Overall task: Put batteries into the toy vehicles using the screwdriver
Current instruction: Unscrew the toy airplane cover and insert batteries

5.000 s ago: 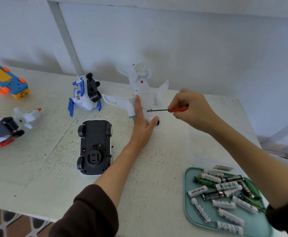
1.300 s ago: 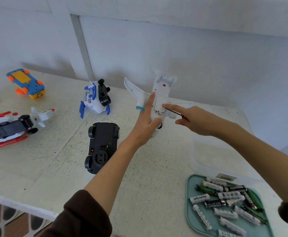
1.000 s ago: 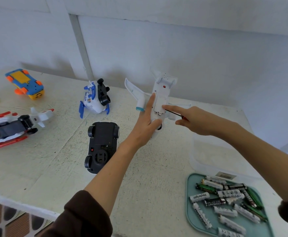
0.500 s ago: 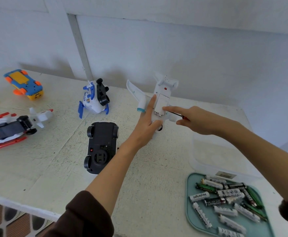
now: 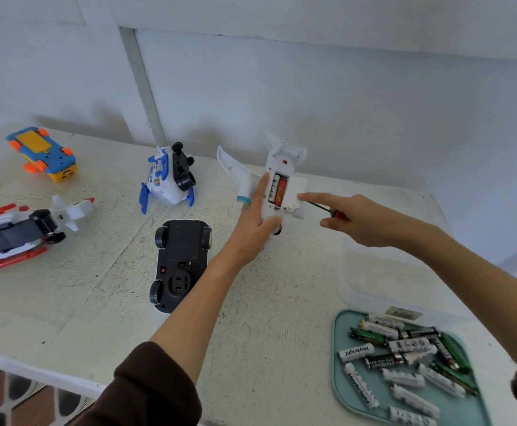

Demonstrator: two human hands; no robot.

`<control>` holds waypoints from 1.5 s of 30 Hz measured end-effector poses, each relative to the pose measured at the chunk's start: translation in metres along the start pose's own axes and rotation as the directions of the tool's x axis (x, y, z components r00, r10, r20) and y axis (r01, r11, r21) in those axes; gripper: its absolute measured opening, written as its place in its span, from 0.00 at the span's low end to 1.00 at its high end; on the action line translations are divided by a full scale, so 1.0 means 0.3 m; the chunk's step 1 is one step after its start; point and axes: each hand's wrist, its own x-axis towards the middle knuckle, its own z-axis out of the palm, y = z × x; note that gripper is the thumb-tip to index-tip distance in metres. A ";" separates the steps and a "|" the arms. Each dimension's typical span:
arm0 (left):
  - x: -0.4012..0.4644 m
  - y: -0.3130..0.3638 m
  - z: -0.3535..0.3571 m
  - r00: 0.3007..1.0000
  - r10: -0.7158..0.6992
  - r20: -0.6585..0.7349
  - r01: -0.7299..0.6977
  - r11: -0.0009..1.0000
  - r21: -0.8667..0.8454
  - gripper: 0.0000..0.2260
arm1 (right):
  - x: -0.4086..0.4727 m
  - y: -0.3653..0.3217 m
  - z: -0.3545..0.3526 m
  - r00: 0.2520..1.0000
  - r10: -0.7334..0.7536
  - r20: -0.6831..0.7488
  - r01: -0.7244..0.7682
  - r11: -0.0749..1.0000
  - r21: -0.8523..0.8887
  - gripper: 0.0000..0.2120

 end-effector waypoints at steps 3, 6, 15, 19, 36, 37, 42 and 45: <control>0.001 -0.004 0.002 0.999 -0.005 -0.033 0.005 1.000 0.003 0.35 | -0.030 0.012 -0.013 1.000 0.016 -0.016 -0.014 0.993 0.120 0.24; 0.013 -0.008 -0.001 0.995 0.006 -0.101 -0.007 1.000 -0.004 0.36 | -0.061 0.015 -0.025 1.000 0.024 0.002 -0.024 0.966 0.257 0.23; 0.076 0.046 -0.075 0.959 0.104 -0.265 -0.118 0.992 -0.037 0.37 | -0.059 0.008 0.012 0.981 0.043 0.188 -0.085 0.971 0.222 0.23; 0.084 0.072 -0.085 0.958 0.134 -0.255 -0.146 0.989 -0.029 0.37 | -0.016 -0.031 0.046 0.952 0.050 0.301 -0.083 0.992 0.098 0.22; 0.044 0.063 -0.062 0.973 0.079 -0.217 -0.095 0.993 -0.063 0.37 | 0.001 -0.169 0.078 0.789 0.282 0.545 -0.193 0.957 -0.217 0.28; 0.042 0.067 -0.060 0.974 0.076 -0.211 -0.092 0.993 -0.069 0.37 | -0.009 -0.172 0.062 0.789 0.288 0.542 -0.176 0.952 -0.250 0.25; 0.032 0.082 -0.048 0.986 0.096 -0.140 -0.108 0.991 -0.079 0.37 | -0.080 -0.151 -0.095 0.895 0.249 0.369 -0.182 0.961 -0.207 0.09; 0.032 0.095 -0.014 0.989 0.125 -0.079 -0.126 0.992 -0.010 0.39 | -0.118 -0.117 -0.190 0.959 0.227 0.168 -0.213 0.972 -0.097 0.06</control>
